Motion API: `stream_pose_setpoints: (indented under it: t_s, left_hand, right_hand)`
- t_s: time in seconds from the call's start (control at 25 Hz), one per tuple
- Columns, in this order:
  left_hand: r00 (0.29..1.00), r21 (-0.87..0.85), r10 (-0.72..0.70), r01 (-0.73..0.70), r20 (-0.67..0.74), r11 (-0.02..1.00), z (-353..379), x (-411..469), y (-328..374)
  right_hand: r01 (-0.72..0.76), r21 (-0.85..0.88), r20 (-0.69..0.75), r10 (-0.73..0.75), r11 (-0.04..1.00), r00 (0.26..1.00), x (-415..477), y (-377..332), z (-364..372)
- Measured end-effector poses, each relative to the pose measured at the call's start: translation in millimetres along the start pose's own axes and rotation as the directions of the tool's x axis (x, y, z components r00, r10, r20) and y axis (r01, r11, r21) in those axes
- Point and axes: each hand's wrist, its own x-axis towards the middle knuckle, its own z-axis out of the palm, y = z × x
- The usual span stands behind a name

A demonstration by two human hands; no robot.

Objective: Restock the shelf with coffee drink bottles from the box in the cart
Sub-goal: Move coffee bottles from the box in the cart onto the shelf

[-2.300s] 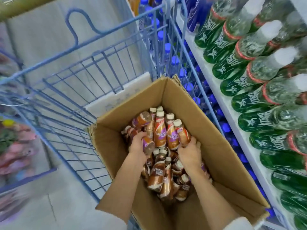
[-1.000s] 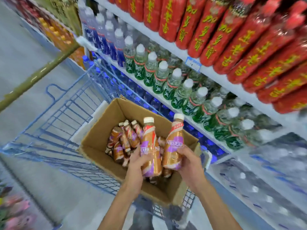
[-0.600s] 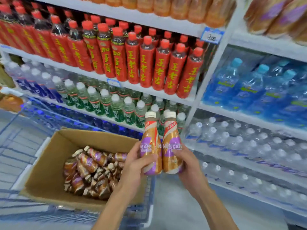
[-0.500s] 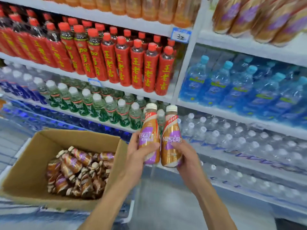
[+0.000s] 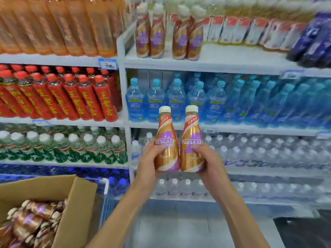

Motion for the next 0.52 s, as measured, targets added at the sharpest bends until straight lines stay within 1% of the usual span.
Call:
stream_pose_setpoints:
  t_s: [0.2, 0.32, 0.52]
  left_hand:
    - [0.993, 0.076, 0.047, -0.055, 0.104, 0.996, 38, 29, 9]
    - [0.992, 0.078, 0.054, -0.063, 0.118, 0.995, 58, 55, 11]
    - [0.984, 0.072, 0.060, -0.073, 0.165, 0.995, 94, 116, 21]
  right_hand:
    - [0.062, -0.039, -0.022, -0.063, 0.997, 0.998, 25, -32, -22]
    - [0.082, -0.066, -0.049, -0.086, 0.994, 0.995, 54, -48, -36]
    - [0.125, -0.179, -0.035, -0.133, 0.976, 0.990, 110, -87, -50]
